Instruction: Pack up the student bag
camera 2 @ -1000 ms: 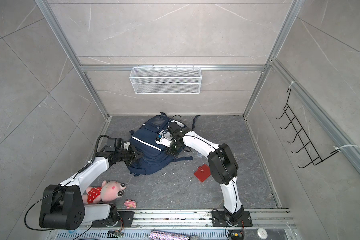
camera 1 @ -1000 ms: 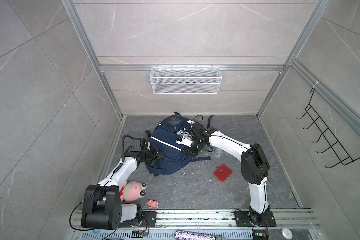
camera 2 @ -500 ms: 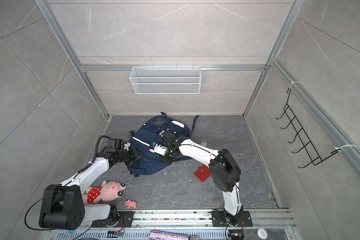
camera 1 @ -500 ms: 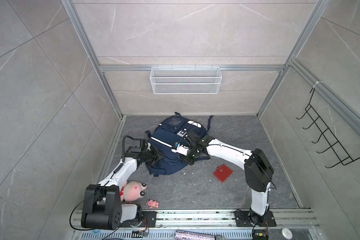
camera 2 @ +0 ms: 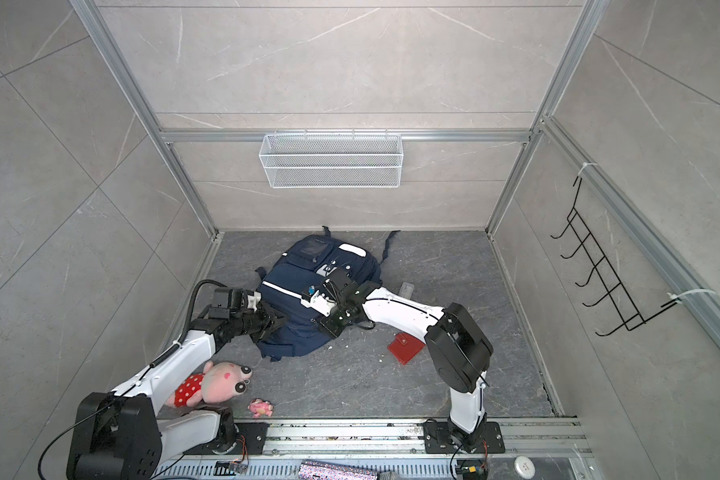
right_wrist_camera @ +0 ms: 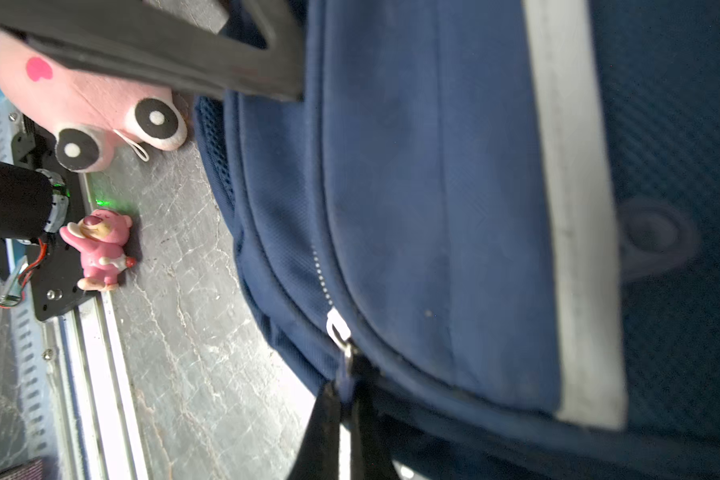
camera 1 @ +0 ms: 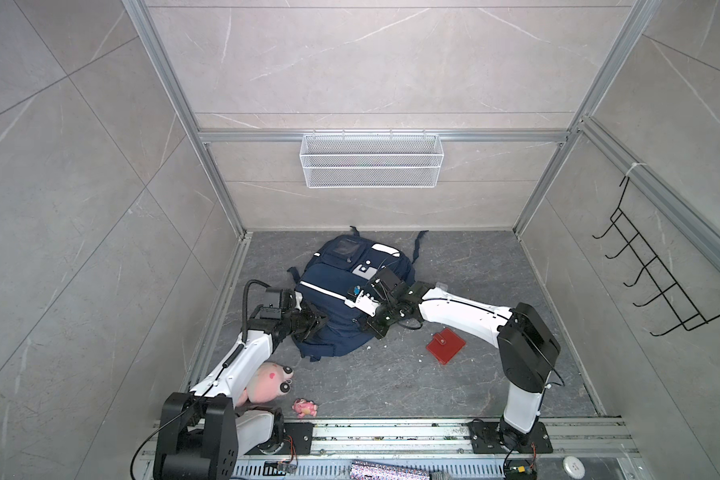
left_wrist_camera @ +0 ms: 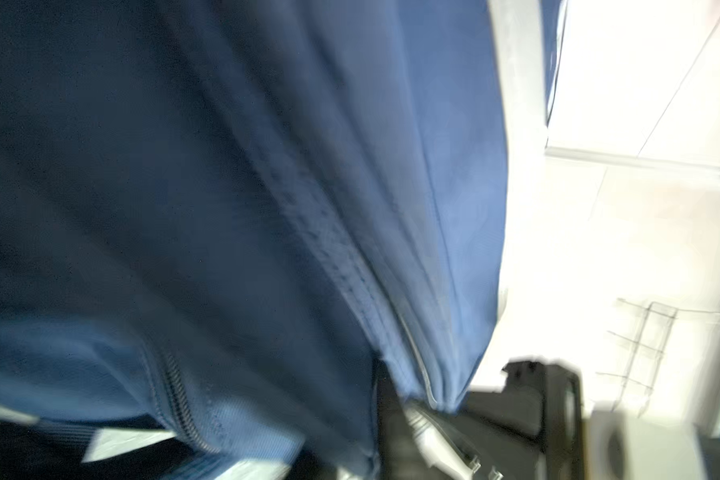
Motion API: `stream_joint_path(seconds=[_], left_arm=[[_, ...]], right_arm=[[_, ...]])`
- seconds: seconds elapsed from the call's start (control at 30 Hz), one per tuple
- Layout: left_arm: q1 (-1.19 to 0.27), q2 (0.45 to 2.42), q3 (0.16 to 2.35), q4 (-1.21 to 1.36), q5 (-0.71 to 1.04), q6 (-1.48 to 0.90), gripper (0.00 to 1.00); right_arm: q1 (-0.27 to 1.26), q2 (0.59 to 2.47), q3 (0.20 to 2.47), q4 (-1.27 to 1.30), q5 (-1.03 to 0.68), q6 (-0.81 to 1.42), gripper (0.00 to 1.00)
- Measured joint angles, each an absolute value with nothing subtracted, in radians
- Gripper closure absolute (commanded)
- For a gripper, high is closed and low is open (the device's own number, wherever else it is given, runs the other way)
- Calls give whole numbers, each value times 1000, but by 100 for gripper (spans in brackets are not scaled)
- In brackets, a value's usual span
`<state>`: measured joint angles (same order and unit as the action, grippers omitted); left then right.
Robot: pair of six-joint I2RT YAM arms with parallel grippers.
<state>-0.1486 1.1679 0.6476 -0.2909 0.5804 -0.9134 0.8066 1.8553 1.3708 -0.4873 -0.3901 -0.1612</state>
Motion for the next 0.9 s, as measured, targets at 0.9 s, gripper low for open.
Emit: stream_joint_path(seconds=[0.9], left_arm=[[-164,1318,1171,-665,403,-486,32]], right_arm=[[698,1683,1157,-379,-344,49,100]])
